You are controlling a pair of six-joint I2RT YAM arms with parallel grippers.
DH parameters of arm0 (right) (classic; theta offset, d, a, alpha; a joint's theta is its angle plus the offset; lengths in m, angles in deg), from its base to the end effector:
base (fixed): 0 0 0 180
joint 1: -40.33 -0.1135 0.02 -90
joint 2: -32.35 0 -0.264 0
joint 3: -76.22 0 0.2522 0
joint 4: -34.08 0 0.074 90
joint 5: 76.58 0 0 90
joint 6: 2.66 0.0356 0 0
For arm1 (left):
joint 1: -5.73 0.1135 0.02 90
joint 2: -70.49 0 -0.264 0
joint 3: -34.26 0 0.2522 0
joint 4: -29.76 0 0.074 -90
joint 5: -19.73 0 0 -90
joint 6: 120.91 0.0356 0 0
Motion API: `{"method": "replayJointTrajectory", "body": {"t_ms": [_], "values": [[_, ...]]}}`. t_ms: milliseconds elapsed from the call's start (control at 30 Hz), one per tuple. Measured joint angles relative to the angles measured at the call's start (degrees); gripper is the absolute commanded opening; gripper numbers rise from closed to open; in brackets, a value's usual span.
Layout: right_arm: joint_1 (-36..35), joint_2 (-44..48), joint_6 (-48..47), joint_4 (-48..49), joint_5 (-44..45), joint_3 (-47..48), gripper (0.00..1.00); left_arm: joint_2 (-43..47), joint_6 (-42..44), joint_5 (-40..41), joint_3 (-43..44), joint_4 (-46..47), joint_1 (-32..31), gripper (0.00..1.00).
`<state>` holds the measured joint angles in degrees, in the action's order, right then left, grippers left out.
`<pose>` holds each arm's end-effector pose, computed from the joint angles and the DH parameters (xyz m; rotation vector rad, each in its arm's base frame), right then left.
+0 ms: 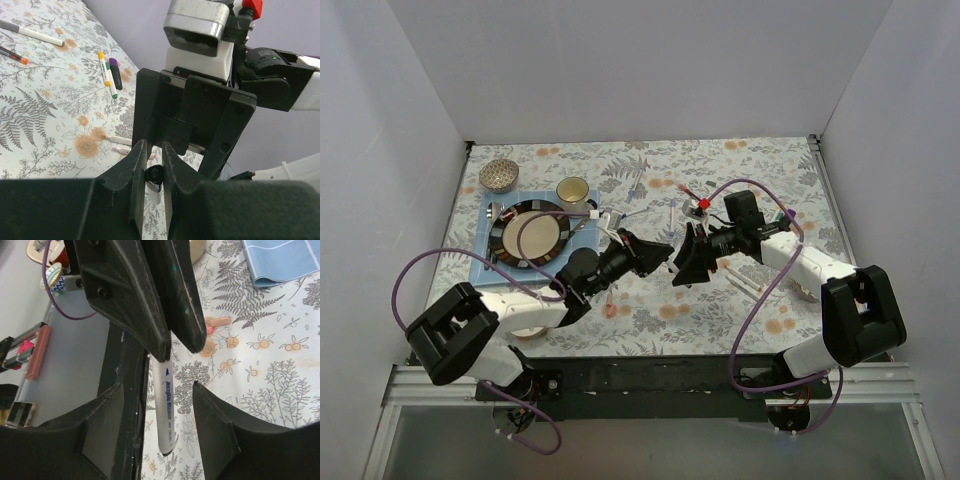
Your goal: Open the pen caps
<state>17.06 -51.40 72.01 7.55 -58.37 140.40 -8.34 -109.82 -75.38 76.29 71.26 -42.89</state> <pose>0.2511 0.1448 0.2301 -1.2302 1.7207 1.5228 0.1826 -0.2121 0.2304 -0.3858 1.7590 -1.7870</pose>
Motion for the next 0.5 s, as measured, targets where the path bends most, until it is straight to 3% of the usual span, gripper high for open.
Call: {"method": "replayJointTrajectory", "body": {"t_ms": [100,200,500], "values": [[0.0,0.0,2.7,2.6,-0.7,-0.7,0.50,-1.5,0.2,-0.5,0.6,0.2,-0.4,0.00],[0.0,-0.2,5.4,5.2,-1.6,-0.8,0.03,-2.6,0.2,-0.8,1.1,0.8,-0.7,0.00],[-0.4,-1.2,9.4,15.5,-4.2,-2.9,0.01,-0.9,1.3,0.4,1.0,0.5,0.3,0.00]]}}
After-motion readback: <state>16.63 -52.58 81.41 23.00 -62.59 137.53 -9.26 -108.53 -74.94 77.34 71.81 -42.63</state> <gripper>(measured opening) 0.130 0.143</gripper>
